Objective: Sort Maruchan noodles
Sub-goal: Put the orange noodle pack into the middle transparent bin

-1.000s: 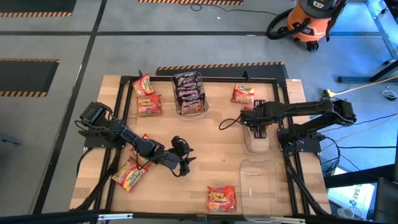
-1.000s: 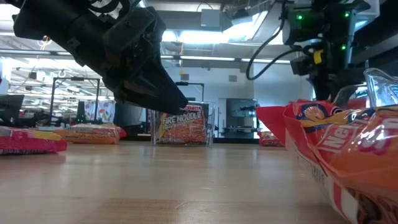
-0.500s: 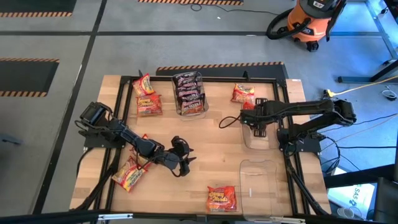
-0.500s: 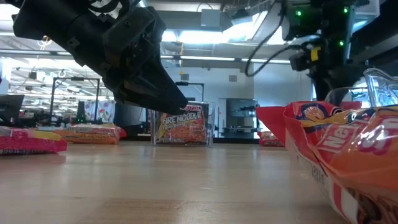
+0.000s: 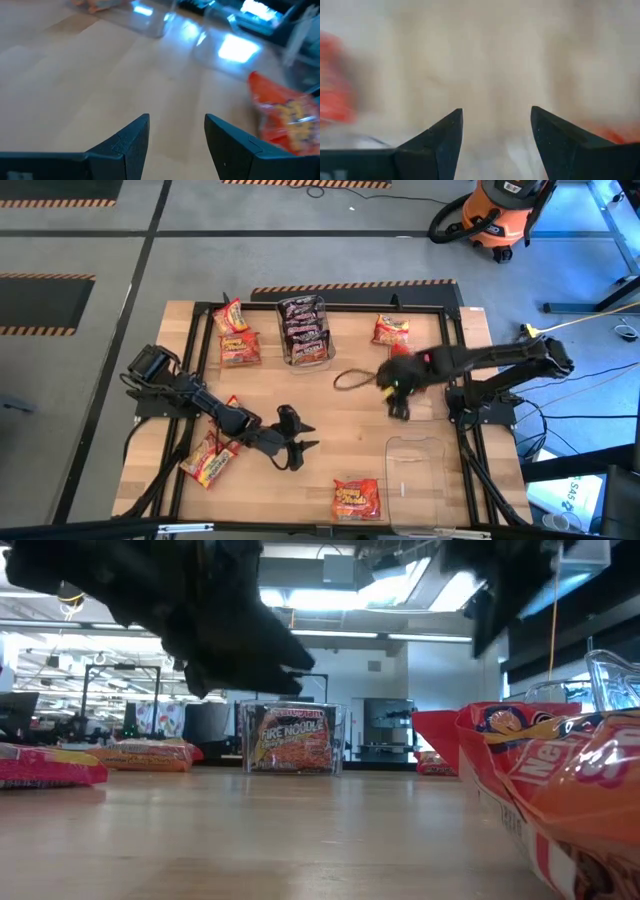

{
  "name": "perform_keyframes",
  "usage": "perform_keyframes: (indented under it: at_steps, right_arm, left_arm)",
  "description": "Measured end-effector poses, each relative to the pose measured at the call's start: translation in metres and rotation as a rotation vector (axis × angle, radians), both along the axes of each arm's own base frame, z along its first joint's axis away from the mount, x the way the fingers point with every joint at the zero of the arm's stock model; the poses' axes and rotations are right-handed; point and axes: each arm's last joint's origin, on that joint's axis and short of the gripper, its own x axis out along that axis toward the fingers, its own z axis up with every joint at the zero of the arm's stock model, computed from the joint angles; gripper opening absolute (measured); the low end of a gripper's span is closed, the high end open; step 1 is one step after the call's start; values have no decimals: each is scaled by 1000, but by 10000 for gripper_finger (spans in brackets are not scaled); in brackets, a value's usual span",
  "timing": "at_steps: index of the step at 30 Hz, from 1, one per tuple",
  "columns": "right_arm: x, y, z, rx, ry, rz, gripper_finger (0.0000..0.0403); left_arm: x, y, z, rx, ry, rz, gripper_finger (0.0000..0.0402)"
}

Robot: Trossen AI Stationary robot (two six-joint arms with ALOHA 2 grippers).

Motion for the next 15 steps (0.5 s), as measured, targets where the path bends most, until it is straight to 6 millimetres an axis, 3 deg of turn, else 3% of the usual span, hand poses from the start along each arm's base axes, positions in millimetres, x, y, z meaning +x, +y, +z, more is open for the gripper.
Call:
perform_keyframes:
  at_steps: [5,12,15]
  right_arm:
    - [18,62,-9,150,-259,152,215]
    - [32,151,-36,332,-312,326,215]
    - [40,181,-47,341,-271,361,215]
  left_arm:
    - [-4,-18,-3,-61,-42,-30,186]
    - [-15,-45,-16,-169,-50,-65,186]
    - [-21,-55,-17,-201,-50,-77,186]
